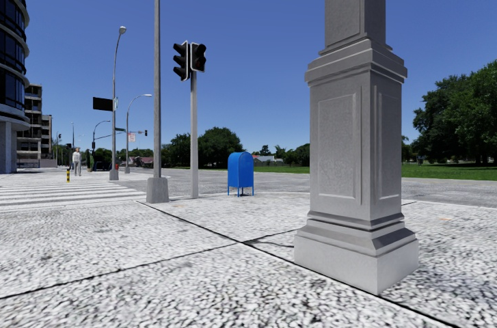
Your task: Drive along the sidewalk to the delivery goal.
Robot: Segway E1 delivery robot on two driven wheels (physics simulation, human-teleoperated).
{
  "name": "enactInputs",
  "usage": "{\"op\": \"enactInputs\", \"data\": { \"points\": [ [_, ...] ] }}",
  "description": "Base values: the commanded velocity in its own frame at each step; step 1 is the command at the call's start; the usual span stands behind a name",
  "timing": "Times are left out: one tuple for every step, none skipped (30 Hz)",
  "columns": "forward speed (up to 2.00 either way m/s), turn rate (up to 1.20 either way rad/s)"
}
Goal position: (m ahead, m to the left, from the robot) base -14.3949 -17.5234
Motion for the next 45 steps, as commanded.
{"op": "enactInputs", "data": {
  "points": [
    [0.00,0.00],
    [0.00,0.00],
    [0.00,0.00],
    [0.00,0.00],
    [0.00,0.00],
    [0.00,0.00],
    [0.00,0.00],
    [0.00,0.00],
    [0.00,0.00],
    [0.00,0.00],
    [0.00,0.00],
    [0.00,0.00],
    [0.00,0.00],
    [0.00,0.00],
    [0.00,0.00],
    [0.00,0.00],
    [0.00,0.00],
    [0.00,0.00],
    [0.00,0.00],
    [0.00,0.00],
    [0.00,0.00],
    [0.00,0.00],
    [0.00,0.00],
    [0.00,0.00],
    [0.00,0.00],
    [0.00,0.00],
    [0.00,0.00],
    [0.00,0.00],
    [0.00,0.00],
    [0.00,0.00],
    [0.00,0.00],
    [0.00,0.00],
    [0.00,-0.47],
    [0.00,-0.72],
    [0.00,-0.80],
    [0.00,-0.82],
    [0.00,-0.82],
    [0.00,-0.82],
    [0.00,-0.83],
    [0.00,-0.83],
    [0.00,-0.83],
    [0.00,-0.83],
    [0.00,-0.83],
    [0.00,-0.83],
    [0.00,-0.83]
  ]
}}
